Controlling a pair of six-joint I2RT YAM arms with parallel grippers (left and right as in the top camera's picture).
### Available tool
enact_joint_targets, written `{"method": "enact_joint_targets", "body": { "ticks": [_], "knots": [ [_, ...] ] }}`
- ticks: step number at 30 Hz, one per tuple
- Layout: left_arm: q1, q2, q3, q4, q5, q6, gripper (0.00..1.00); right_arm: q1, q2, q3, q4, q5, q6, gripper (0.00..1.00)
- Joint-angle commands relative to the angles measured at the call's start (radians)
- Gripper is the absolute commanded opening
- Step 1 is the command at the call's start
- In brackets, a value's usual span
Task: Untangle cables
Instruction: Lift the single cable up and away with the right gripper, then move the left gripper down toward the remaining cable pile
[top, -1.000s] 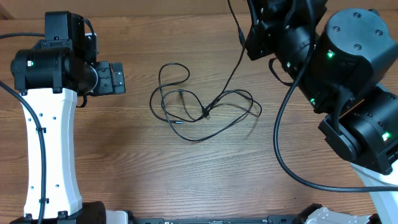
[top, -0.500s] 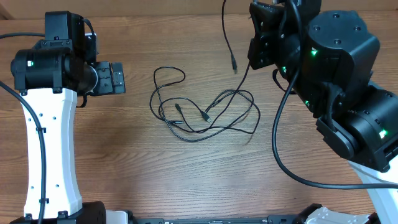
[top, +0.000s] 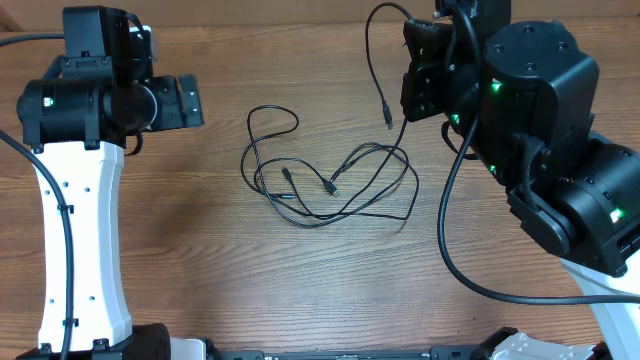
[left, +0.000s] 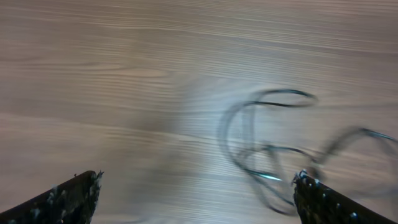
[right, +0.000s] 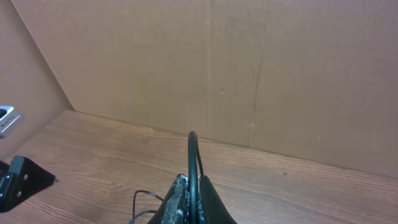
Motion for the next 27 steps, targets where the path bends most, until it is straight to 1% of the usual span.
{"method": "enact_joint_targets", "body": {
  "ticks": [1,2,5,10,15,17,21,22,23,27],
  "knots": [
    [-0.012,0.024,0.0,-0.006,0.361,0.154,1.0,-0.008,-0.002,0.027,0.005,0.012,-0.001,0.04],
    [-0.023,0.033,0.0,-0.013,0.437,0.234,1.0,-0.008,-0.002,0.027,0.005,0.012,-0.001,0.04],
    [-0.064,0.072,0.0,-0.053,0.544,0.401,1.0,-0.008,-0.002,0.027,0.006,0.013,-0.001,0.04],
    [-0.164,0.174,0.0,-0.122,0.554,0.533,1.0,-0.008,-0.002,0.027,0.006,0.012,0.0,0.04],
    [-0.273,0.299,0.0,-0.128,0.557,0.613,1.0,-0.008,-0.002,0.027,0.006,0.012,0.0,0.03],
    [-0.311,0.337,0.0,-0.126,0.588,0.662,1.0,-0.008,-0.002,0.027,0.006,0.013,0.0,0.04],
    [-0.383,0.39,0.0,-0.127,0.723,0.85,1.0,-0.01,-0.002,0.027,0.005,0.013,0.0,0.04],
    [-0.393,0.393,0.0,-0.127,0.742,0.881,1.0,-0.011,-0.002,0.027,0.005,0.013,0.0,0.04],
    [-0.406,0.393,0.0,-0.127,0.758,0.916,1.0,-0.016,-0.002,0.027,0.003,0.013,0.0,0.04],
    [-0.433,0.391,0.0,-0.14,0.763,0.995,1.0,-0.046,-0.002,0.027,-0.013,0.013,0.026,0.03]
  ]
}}
